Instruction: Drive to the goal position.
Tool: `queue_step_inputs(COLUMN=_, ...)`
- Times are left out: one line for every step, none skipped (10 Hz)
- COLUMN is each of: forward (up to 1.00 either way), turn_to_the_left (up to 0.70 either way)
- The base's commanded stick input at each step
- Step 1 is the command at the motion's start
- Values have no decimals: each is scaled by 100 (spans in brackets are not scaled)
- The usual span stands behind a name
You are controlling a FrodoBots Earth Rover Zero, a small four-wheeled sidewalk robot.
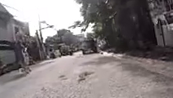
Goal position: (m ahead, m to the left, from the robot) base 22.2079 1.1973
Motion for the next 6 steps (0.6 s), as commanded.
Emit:
queue_step_inputs(forward=100, turn_to_the_left=0)
queue_step_inputs(forward=100, turn_to_the_left=0)
queue_step_inputs(forward=100, turn_to_the_left=0)
queue_step_inputs(forward=100, turn_to_the_left=0)
queue_step_inputs(forward=100, turn_to_the_left=0)
queue_step_inputs(forward=100, turn_to_the_left=0)
